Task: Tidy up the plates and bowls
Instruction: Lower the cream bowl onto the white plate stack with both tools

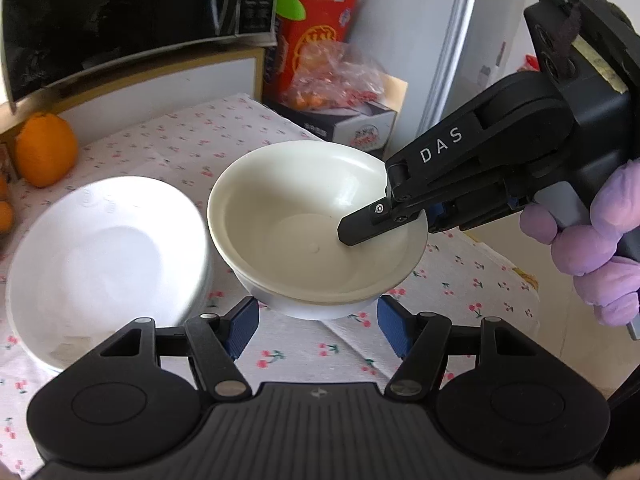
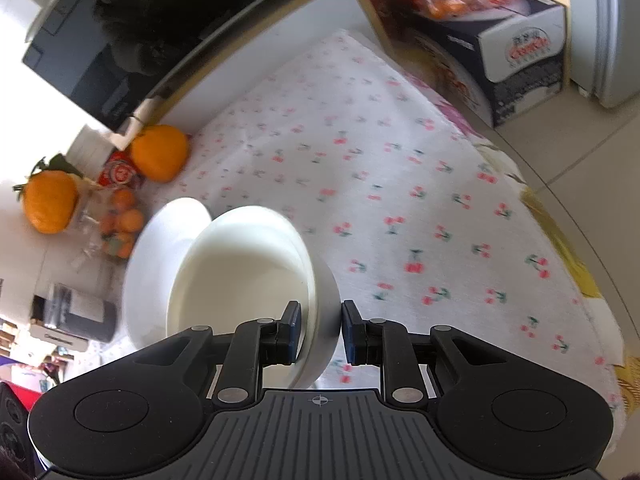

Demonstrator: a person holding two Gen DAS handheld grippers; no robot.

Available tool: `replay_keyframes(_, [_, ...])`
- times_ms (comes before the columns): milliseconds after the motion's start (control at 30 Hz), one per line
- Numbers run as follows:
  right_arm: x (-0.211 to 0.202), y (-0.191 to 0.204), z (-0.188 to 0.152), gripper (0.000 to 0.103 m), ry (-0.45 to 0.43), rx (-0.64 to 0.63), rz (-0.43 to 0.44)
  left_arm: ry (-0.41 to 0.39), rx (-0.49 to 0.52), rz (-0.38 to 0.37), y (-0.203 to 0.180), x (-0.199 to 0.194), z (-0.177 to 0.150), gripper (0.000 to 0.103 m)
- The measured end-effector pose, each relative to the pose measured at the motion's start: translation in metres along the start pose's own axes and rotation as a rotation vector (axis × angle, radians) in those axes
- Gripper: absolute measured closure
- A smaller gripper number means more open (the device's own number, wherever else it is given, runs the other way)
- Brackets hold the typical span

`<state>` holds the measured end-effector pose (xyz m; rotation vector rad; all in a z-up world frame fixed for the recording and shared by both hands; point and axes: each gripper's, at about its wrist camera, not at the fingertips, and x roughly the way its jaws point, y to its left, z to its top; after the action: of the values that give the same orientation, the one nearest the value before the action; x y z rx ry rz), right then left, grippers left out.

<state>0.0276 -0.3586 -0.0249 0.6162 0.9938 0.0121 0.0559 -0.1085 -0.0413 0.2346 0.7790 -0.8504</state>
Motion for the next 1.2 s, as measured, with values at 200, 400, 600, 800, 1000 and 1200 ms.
replay_keyframes(200, [0.002, 0.028, 0.003, 0.082, -0.021, -0.027, 0.049, -0.019, -0.005, 0.034, 0.016, -0.020, 0.003, 0.041])
replay_keyframes(400, [0.011, 0.055, 0.008, 0.082, -0.032, -0.032, 0.097, -0.029, -0.007, 0.070, 0.035, -0.032, 0.010, 0.041])
replay_keyframes(600, [0.026, 0.082, 0.012, 0.082, -0.040, -0.034, 0.133, -0.037, -0.043, 0.093, 0.061, -0.043, 0.009, 0.040])
replay_keyframes(800, [0.045, 0.108, 0.012, 0.081, -0.043, -0.057, 0.149, -0.037, -0.084, 0.101, 0.086, -0.047, 0.006, 0.040])
replay_keyframes(1000, [0.064, 0.122, 0.010, 0.080, -0.039, -0.050, 0.157, -0.023, -0.115, 0.101, 0.105, -0.048, 0.000, 0.040])
replay_keyframes(1200, [0.081, 0.124, 0.008, 0.080, -0.028, -0.025, 0.138, 0.001, -0.163, 0.094, 0.114, -0.038, -0.006, 0.040])
